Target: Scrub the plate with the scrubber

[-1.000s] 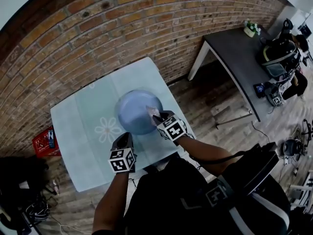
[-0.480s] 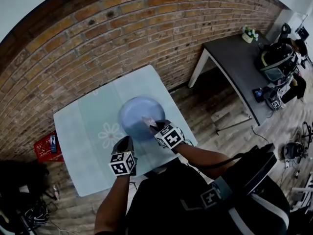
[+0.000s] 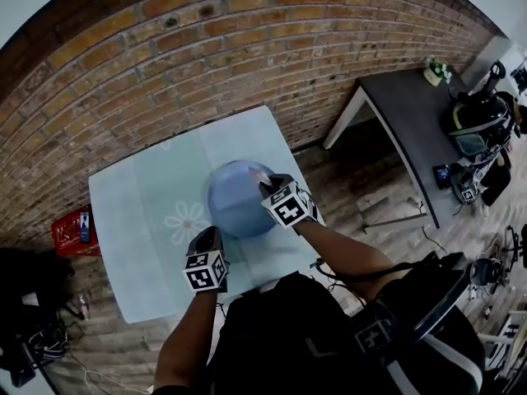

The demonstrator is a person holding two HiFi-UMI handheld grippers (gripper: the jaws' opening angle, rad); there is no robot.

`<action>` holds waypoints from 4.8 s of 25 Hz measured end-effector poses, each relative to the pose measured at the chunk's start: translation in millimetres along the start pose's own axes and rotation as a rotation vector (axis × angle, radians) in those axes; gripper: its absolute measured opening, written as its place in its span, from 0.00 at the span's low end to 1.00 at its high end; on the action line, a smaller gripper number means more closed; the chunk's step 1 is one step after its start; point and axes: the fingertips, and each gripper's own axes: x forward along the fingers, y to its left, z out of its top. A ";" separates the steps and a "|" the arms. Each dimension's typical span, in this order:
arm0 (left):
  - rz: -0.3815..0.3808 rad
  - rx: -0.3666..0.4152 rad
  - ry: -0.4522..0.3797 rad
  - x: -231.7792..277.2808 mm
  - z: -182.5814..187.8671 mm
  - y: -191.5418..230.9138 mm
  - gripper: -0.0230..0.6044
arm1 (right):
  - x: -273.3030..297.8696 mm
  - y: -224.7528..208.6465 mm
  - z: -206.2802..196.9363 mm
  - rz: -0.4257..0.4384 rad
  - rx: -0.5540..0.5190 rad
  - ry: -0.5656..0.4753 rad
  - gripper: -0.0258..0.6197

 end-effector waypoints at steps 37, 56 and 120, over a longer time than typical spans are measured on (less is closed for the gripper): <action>-0.056 -0.007 0.049 12.2 -3.2 29.0 0.08 | 89.8 97.3 -4.8 0.260 -0.186 0.427 0.15; -0.055 -0.001 0.046 7.0 2.8 32.6 0.08 | 78.3 140.0 1.4 0.417 0.131 0.399 0.15; -0.030 -0.024 0.049 10.0 -2.0 21.8 0.08 | 66.6 128.5 -22.3 0.452 0.315 0.445 0.15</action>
